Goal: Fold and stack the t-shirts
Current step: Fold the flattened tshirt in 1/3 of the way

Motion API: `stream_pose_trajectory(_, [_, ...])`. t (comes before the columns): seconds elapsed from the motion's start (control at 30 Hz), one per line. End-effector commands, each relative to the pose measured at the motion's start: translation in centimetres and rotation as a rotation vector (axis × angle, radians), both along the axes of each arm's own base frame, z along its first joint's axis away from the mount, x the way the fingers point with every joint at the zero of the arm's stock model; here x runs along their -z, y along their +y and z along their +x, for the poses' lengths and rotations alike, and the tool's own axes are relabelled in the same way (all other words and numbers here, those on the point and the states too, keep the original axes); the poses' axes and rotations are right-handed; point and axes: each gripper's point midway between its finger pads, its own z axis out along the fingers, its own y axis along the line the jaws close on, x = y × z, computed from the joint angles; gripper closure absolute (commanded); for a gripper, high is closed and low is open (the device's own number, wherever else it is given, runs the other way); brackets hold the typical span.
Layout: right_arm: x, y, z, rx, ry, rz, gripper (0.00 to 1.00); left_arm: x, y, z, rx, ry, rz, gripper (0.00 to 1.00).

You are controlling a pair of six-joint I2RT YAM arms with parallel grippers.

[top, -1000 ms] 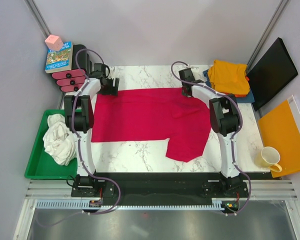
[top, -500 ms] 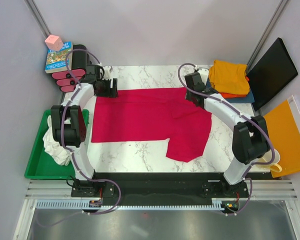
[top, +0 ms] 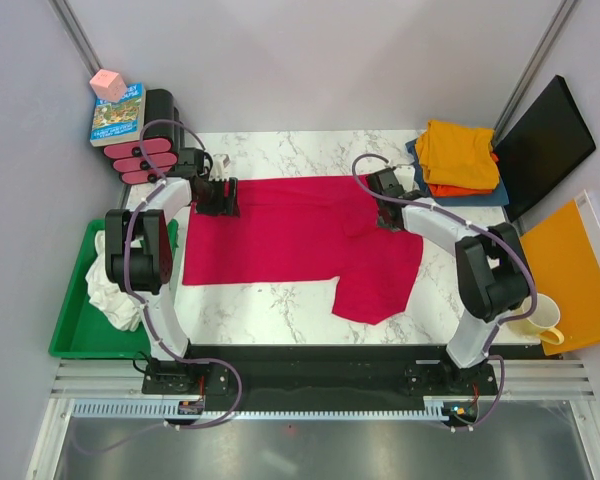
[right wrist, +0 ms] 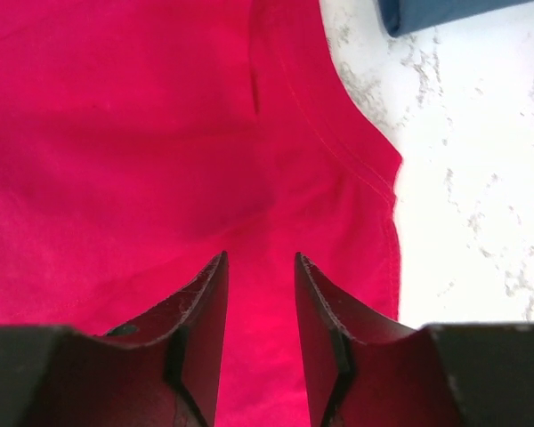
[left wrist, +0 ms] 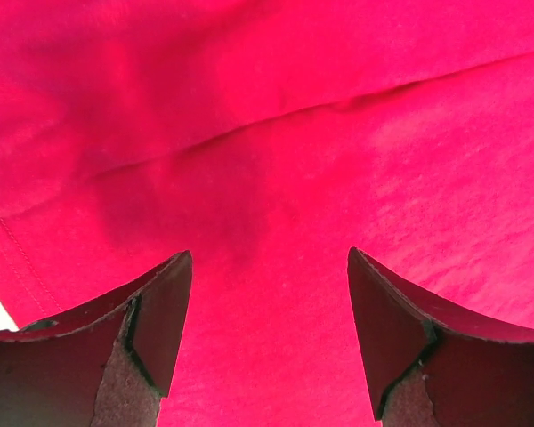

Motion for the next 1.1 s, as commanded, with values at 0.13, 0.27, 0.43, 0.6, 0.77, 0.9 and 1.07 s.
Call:
stream_pose_trajectory(0.13, [0.9, 0.7, 2.5, 0.009, -0.007, -0.022, 0.64, -0.4, -0.3, 0.0, 0.004, -0.021, -0.011, 0.23])
stream_pose_trajectory(0.27, [1.2, 0.9, 3.5, -0.001, -0.011, -0.031, 0.64, 0.0, -0.2, -0.3, 0.007, -0.014, -0.005, 0.23])
stream_pose_trajectory(0.43, [0.6, 1.7, 5.6, -0.025, -0.043, -0.034, 0.62, 0.5, 0.0, -0.5, 0.003, -0.005, 0.002, 0.23])
stream_pose_trajectory(0.6, [-0.4, 2.3, 7.6, -0.034, -0.067, -0.046, 0.62, 0.5, 0.0, -0.5, 0.001, -0.007, 0.006, 0.23])
stream_pose_trajectory(0.77, [-2.6, 1.8, 6.7, -0.019, -0.12, -0.03, 0.62, 0.4, 0.1, -0.7, 0.004, -0.008, 0.007, 0.23])
stream_pose_trajectory(0.9, [-2.4, 0.6, 3.5, -0.02, -0.094, -0.033, 0.61, 0.4, 0.0, -0.7, 0.003, -0.01, 0.003, 0.23])
stream_pose_trajectory(1.07, [-1.5, -0.8, 1.4, -0.001, -0.094, -0.048, 0.59, 0.5, -0.2, -0.7, 0.006, -0.005, -0.008, 0.23])
